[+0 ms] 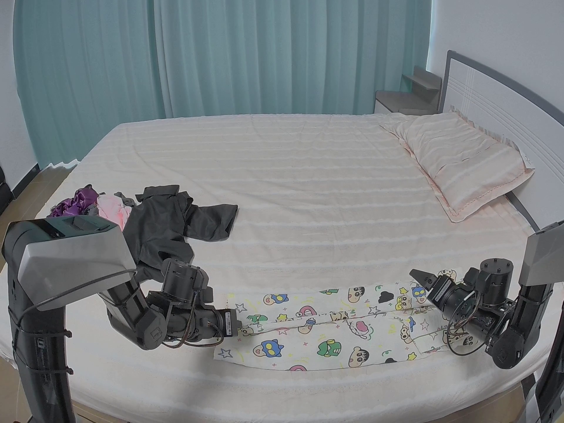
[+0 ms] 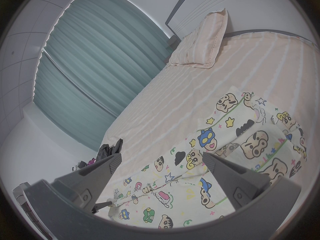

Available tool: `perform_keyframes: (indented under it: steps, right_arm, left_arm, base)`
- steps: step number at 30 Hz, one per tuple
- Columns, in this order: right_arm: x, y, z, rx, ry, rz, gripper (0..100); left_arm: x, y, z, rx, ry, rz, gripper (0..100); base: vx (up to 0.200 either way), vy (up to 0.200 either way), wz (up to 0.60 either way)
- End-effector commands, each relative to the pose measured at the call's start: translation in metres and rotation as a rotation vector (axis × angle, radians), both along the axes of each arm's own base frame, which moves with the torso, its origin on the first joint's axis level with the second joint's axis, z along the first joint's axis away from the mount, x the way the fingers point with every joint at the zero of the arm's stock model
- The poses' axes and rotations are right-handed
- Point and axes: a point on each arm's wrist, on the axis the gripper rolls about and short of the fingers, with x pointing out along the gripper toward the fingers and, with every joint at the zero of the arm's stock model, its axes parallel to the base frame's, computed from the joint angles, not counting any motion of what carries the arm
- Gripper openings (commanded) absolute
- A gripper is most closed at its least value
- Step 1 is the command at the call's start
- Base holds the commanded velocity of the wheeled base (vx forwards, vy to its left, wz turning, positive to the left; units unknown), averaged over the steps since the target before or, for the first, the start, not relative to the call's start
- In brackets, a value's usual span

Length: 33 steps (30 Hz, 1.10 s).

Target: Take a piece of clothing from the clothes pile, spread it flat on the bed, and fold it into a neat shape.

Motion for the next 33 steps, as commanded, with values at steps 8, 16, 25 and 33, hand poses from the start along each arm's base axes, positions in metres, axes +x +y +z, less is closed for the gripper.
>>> perform_keyframes:
  steps: [8,16,25,33]
  right_arm:
    - [0.002,-0.007,-0.005,-0.012,0.019,-0.026,100]
    - [0.004,-0.007,-0.013,-0.017,0.043,-0.032,100]
    - [0.004,-0.006,-0.012,-0.015,0.034,-0.026,100]
    - [0.005,-0.006,-0.012,-0.014,0.033,-0.025,100]
  left_arm:
    - [0.006,0.003,-0.007,0.014,-0.003,0.036,100]
    - [0.032,0.020,0.016,-0.117,-0.019,0.215,100]
    - [0.063,0.009,0.011,-0.197,-0.003,0.279,100]
    - [0.061,-0.001,0.001,-0.149,0.006,0.219,100]
  base:
    - [0.000,0.000,0.00]
    - [0.000,0.000,0.00]
    - [0.000,0.000,0.00]
    - [0.000,0.000,0.00]
